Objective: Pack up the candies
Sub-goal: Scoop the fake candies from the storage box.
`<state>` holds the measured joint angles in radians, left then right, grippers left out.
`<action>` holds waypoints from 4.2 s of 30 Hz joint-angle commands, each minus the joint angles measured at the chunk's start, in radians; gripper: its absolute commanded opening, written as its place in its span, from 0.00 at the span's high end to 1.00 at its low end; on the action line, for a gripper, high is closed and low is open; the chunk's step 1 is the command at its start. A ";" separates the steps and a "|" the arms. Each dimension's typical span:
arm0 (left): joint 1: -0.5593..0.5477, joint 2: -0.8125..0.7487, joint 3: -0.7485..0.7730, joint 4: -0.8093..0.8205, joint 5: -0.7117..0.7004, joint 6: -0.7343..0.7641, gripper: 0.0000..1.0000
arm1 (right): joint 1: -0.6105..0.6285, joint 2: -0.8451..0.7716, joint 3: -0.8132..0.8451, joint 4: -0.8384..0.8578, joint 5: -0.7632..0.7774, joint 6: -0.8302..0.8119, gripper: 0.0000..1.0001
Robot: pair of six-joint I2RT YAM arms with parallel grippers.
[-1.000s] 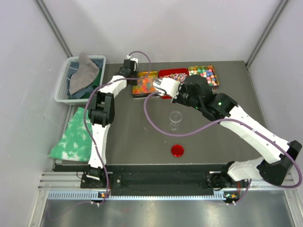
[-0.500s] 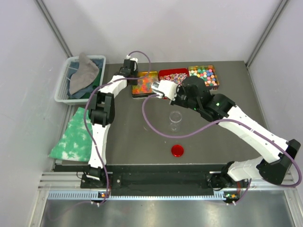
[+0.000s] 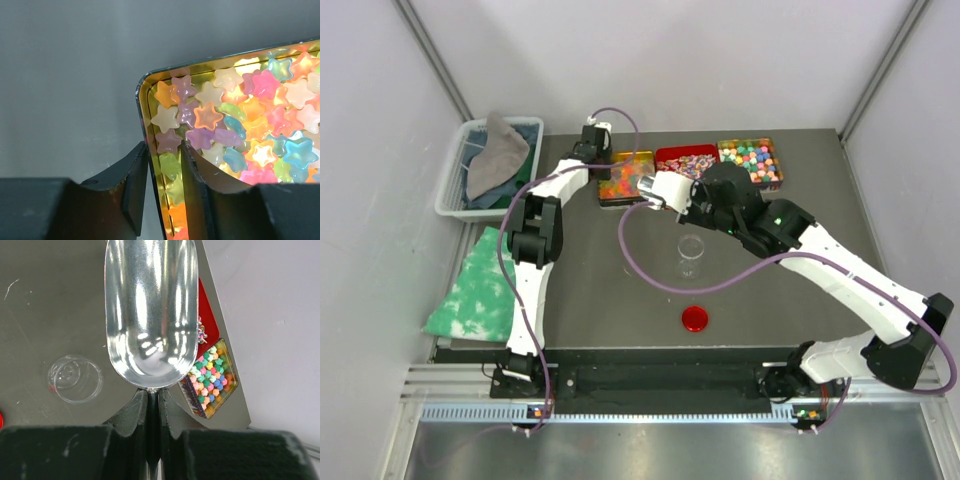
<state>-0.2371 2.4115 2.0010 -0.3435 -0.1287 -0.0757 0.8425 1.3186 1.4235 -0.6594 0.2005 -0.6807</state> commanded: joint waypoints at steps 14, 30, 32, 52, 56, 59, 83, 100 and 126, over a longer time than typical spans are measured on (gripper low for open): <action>0.021 -0.048 0.027 0.026 -0.043 0.016 0.98 | 0.032 0.028 0.046 0.014 0.011 -0.019 1.00; 0.010 -0.290 -0.168 0.093 0.020 0.139 1.00 | 0.089 0.116 -0.014 0.073 0.185 -0.241 1.00; 0.005 -0.353 -0.223 0.118 0.020 0.162 1.00 | 0.090 0.143 -0.012 0.079 0.207 -0.267 1.00; -0.107 -0.629 -0.510 0.209 0.049 0.367 1.00 | 0.119 0.292 -0.037 0.256 0.405 -0.574 1.00; -0.116 -0.652 -0.531 0.209 0.047 0.393 1.00 | 0.119 0.327 -0.077 0.315 0.442 -0.654 1.00; -0.120 -0.666 -0.547 0.210 0.046 0.409 1.00 | 0.119 0.360 -0.078 0.362 0.485 -0.707 1.00; -0.191 -0.715 -0.634 0.204 0.048 0.533 1.00 | 0.118 0.528 -0.014 0.376 0.528 -0.901 1.00; -0.186 -0.704 -0.729 0.268 0.064 0.634 1.00 | 0.138 0.565 -0.043 0.319 0.370 -0.901 1.00; -0.171 -0.663 -0.719 0.253 0.084 0.582 1.00 | 0.182 0.643 -0.046 0.386 0.221 -0.846 1.00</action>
<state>-0.3965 1.7611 1.2377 -0.1795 -0.0856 0.5709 0.9752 1.9018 1.4029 -0.4007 0.5377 -1.4994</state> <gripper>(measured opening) 0.029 0.064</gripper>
